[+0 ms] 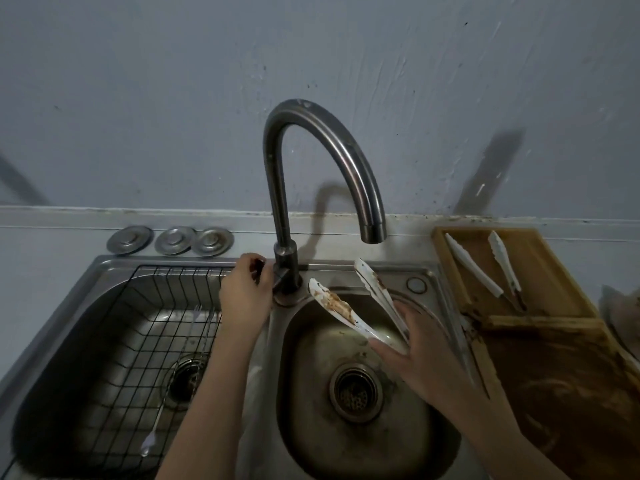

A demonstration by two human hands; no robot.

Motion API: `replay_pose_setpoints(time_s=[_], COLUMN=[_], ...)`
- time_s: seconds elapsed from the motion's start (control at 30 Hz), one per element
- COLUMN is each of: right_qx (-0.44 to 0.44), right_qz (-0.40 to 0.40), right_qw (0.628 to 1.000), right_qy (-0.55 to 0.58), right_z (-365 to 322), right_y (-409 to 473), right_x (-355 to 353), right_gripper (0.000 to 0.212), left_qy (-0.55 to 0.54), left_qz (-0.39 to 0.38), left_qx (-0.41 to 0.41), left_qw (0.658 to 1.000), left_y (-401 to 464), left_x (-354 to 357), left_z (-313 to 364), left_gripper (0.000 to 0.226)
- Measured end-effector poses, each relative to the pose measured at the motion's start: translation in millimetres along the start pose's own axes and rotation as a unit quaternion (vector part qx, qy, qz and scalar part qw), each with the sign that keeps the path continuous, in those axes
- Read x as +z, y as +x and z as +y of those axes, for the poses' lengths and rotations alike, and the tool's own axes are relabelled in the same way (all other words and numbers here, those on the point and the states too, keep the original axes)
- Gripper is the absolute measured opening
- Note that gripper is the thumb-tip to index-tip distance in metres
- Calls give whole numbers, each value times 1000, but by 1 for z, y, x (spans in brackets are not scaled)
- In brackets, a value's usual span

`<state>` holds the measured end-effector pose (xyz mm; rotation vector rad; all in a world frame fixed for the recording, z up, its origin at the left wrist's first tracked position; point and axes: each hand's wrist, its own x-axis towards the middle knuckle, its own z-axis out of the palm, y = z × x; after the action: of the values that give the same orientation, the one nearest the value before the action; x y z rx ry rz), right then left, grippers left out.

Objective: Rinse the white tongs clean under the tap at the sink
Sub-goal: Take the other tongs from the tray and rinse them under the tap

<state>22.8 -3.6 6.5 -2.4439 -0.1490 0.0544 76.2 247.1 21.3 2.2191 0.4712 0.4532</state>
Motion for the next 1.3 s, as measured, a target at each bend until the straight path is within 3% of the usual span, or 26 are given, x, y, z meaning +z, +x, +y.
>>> replay_pose_setpoints(time_s=[0.17, 1.07, 1.3], right_qx=[7, 51, 43], right_qz=[-25, -41, -33], right_qw=[1000, 996, 996], right_qy=[3, 58, 64], right_z=[5, 9, 4], right_y=[6, 1, -2], right_x=[10, 12, 8], right_gripper=[81, 98, 85], left_qy=[73, 12, -2], left_qz=[8, 38, 39], left_qx=[16, 1, -12], left_qw=[997, 999, 999], left_y=[8, -4, -5], left_x=[2, 8, 10], left_z=[6, -5, -6], left_gripper=[29, 21, 22])
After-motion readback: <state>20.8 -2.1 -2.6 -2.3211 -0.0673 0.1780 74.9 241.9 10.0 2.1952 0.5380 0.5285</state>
